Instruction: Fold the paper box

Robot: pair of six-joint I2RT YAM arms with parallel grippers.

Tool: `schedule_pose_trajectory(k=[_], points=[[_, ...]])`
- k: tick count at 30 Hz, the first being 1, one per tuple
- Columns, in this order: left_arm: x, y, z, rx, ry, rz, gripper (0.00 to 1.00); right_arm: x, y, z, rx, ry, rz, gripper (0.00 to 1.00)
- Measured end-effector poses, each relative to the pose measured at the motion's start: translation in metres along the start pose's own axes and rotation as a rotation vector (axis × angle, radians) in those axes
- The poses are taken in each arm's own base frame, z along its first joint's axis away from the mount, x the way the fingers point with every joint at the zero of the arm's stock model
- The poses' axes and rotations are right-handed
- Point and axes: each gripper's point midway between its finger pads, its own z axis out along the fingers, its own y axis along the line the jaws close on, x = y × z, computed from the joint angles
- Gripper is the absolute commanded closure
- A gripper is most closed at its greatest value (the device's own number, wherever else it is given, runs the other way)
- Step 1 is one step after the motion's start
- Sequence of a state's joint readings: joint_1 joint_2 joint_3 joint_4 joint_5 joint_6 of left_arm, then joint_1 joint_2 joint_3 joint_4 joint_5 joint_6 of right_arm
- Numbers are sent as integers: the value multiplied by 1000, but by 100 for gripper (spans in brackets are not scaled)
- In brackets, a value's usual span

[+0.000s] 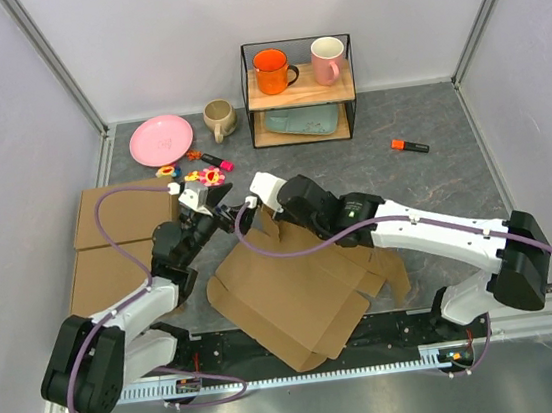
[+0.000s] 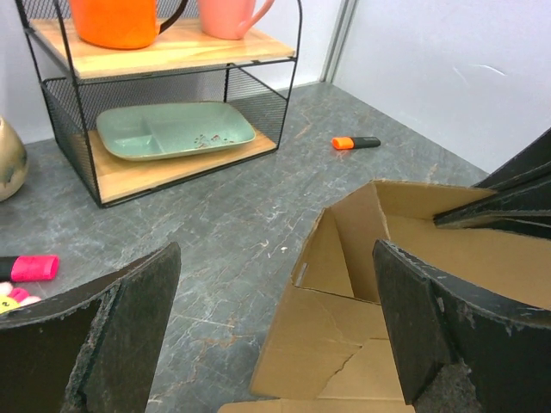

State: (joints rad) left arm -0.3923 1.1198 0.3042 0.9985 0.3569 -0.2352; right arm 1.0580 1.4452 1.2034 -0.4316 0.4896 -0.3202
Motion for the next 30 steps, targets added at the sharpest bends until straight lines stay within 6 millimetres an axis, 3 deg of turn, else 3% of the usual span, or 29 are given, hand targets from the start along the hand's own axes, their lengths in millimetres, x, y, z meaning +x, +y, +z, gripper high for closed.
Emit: schedule_pose_trajectory(k=[8, 12, 17, 22, 25, 30], points=[[12, 10, 3, -49, 59, -27, 0, 0, 0, -7, -85, 12, 48, 100], [8, 16, 10, -84, 67, -51, 0, -1, -5, -12, -119, 30, 95, 100], [-19, 27, -3, -237, -11, -83, 0, 2, -16, -15, -113, 58, 139, 100], [-49, 2, -17, -282, -97, -66, 0, 10, -16, -13, -105, 92, 143, 100], [-39, -9, -21, -298, -56, -71, 0, 11, -16, -12, -101, 96, 146, 100], [4, -35, -29, -266, 74, -54, 0, 11, -17, -11, -97, 97, 147, 100]])
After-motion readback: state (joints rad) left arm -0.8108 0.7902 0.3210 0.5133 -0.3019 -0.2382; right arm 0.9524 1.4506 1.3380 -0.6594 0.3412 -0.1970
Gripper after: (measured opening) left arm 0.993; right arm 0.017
